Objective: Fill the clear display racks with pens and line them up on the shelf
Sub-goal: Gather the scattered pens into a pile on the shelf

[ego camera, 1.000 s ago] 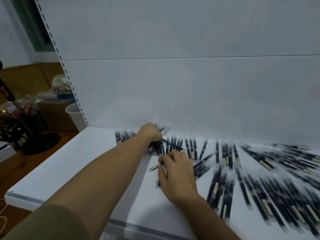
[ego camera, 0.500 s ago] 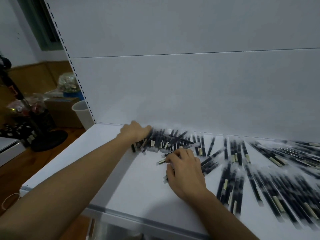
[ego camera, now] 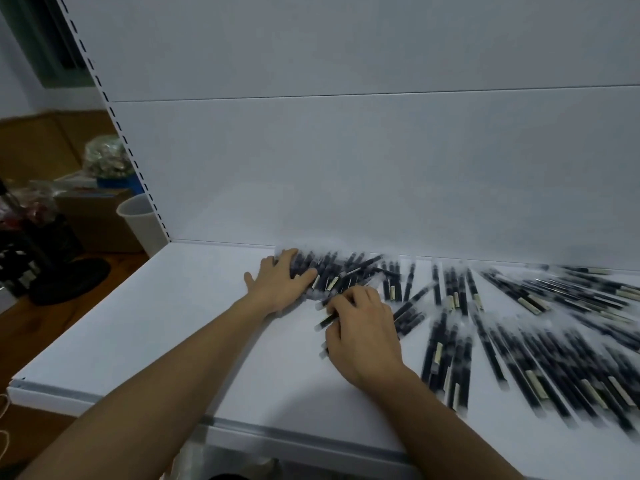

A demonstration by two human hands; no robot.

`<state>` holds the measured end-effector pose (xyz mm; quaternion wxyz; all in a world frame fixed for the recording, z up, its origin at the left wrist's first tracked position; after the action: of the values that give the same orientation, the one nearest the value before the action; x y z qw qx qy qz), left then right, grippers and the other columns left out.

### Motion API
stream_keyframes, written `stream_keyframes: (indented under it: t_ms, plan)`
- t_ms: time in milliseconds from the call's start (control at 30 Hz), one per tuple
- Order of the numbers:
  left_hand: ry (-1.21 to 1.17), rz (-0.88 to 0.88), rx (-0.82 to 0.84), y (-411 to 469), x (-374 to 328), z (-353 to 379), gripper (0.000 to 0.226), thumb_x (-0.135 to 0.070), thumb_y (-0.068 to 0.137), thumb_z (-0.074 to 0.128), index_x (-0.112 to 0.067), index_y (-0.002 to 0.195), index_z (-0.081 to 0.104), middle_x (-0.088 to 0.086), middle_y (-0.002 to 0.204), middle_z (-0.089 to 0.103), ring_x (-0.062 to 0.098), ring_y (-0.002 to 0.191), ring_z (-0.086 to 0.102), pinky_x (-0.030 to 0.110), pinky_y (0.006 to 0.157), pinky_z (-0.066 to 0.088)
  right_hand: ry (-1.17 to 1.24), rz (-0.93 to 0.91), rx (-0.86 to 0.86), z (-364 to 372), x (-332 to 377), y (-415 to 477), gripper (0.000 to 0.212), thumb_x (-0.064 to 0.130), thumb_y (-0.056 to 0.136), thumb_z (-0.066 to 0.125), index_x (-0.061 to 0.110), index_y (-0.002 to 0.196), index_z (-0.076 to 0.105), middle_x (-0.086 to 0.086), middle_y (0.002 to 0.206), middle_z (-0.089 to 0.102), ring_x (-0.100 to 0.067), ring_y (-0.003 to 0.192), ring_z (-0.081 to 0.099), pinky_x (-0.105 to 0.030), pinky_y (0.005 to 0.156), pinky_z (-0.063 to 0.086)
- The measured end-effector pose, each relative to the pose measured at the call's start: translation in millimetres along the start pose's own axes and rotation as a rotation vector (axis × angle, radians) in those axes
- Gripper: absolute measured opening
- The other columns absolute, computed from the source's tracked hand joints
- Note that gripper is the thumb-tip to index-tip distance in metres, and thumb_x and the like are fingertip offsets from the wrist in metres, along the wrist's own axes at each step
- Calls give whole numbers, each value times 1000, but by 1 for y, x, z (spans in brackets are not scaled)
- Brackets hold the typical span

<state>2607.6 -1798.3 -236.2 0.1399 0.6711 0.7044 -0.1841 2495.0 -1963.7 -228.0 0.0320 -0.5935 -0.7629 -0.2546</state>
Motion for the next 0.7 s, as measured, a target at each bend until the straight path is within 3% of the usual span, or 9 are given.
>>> stream_keyframes:
  t_ms: [167, 300, 533, 700]
  plan:
    - [-39, 25, -4, -3, -30, 18, 71, -69, 92, 40, -41, 154, 20, 11, 161, 25, 27, 151, 18, 59, 119, 1, -17, 47, 10, -10, -17, -3, 17, 11, 90, 56, 16, 100, 69, -1, 110, 58, -21, 113, 48, -33, 88, 43]
    - [-40, 39, -17, -7, -52, 31, 68, -65, 93, 41, -40, 153, 22, 11, 158, 29, 27, 149, 21, 57, 119, 3, -13, 39, 38, -23, -38, -6, 19, -2, 87, 58, 14, 89, 69, -1, 103, 59, -21, 102, 53, -32, 78, 47]
    - [-24, 12, -47, -13, -76, 42, 66, -65, 91, 42, -40, 151, 26, 12, 152, 36, 28, 146, 25, 61, 117, 7, -33, -62, 167, -43, -56, -18, 29, -5, 90, 53, 16, 105, 66, -1, 114, 58, -22, 99, 55, -39, 83, 53]
    - [-101, 56, -9, -8, -73, 44, 78, -76, 82, 40, -40, 151, 27, 8, 149, 46, 30, 140, 38, 61, 116, 19, 32, 12, 173, -68, -62, -21, 32, 2, 95, 48, 19, 113, 68, -2, 116, 65, -22, 102, 60, -42, 90, 54]
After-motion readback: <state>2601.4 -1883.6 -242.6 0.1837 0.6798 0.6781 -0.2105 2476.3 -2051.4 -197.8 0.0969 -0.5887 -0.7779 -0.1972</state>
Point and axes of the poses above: each hand's wrist, its own y-axis towards the middle knuckle, its own z-axis out of the palm, x = y × z, the point moved 5 cm from there along y, towards the middle knuckle
